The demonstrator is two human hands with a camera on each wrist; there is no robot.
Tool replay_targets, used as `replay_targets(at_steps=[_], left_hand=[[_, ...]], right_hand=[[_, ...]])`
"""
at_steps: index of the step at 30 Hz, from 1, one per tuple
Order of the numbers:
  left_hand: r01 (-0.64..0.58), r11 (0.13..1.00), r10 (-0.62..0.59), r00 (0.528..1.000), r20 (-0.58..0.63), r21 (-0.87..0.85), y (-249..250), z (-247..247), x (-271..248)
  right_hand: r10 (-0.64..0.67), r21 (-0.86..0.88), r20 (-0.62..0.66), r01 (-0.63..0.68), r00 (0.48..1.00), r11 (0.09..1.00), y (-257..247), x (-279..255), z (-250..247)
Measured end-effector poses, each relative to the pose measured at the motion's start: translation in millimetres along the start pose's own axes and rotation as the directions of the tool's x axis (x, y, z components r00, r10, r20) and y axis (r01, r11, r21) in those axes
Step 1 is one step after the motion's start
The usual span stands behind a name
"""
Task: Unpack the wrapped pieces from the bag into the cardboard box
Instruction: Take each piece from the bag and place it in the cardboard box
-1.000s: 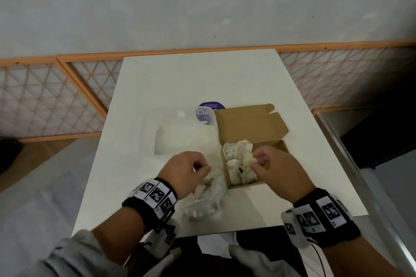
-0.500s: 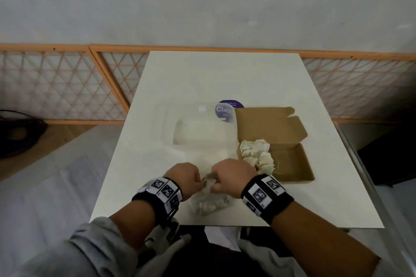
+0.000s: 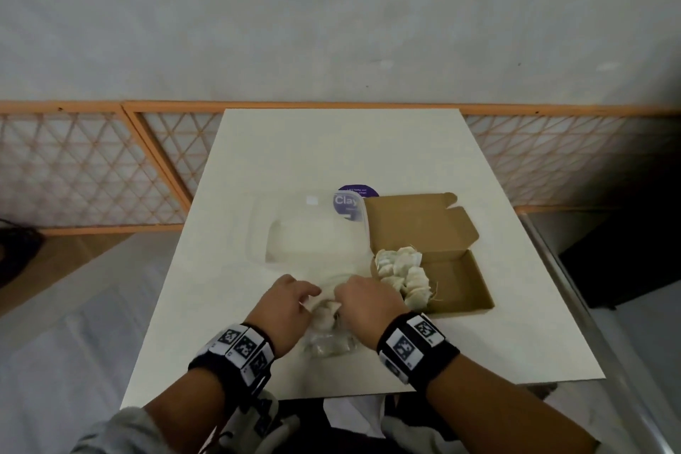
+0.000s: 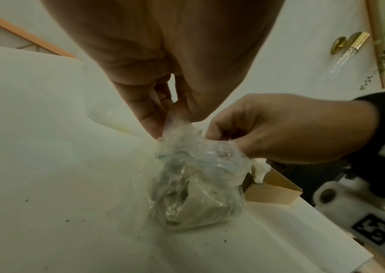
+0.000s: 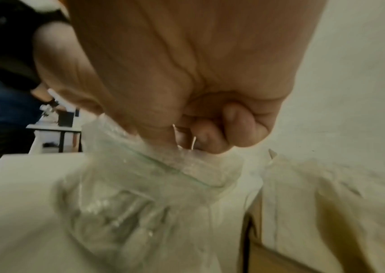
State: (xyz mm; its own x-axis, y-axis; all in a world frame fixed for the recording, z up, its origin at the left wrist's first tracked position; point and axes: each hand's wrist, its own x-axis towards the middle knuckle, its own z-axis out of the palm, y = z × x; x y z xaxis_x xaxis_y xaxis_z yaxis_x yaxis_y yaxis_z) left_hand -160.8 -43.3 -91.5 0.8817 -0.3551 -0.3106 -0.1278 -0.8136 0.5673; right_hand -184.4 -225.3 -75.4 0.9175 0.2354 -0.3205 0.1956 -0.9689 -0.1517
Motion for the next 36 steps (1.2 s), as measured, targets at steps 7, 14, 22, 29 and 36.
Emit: replay_targets(at_steps=[7,14,22,29,36], left_hand=[[-0.025,0.998,0.025,1.000,-0.007,-0.056,-1,-7,5],[-0.031,0.985,0.027,0.999,-0.027,-0.171,3,-29,-1],[-0.108,0.905,0.094,0.994,-0.055,-0.412,47,-48,-11],[-0.049,0.900,0.019,0.997,-0.074,-0.434,46,-41,-2],[-0.002,0.945,-0.027,0.996,-0.084,-0.327,29,-51,-6]], right_hand=[[0.084,0.318,-0.131,-0.039,0.988,0.947,12,-18,-25],[0.181,0.691,-0.133,-0.039,0.974,0.722,32,-28,-48],[0.163,0.894,-0.050,-0.029,0.985,0.446,25,-26,-58],[0.155,0.931,-0.052,-0.009,0.987,0.366,22,-20,-47],[0.160,0.676,-0.079,-0.065,0.984,0.734,32,-17,-27]])
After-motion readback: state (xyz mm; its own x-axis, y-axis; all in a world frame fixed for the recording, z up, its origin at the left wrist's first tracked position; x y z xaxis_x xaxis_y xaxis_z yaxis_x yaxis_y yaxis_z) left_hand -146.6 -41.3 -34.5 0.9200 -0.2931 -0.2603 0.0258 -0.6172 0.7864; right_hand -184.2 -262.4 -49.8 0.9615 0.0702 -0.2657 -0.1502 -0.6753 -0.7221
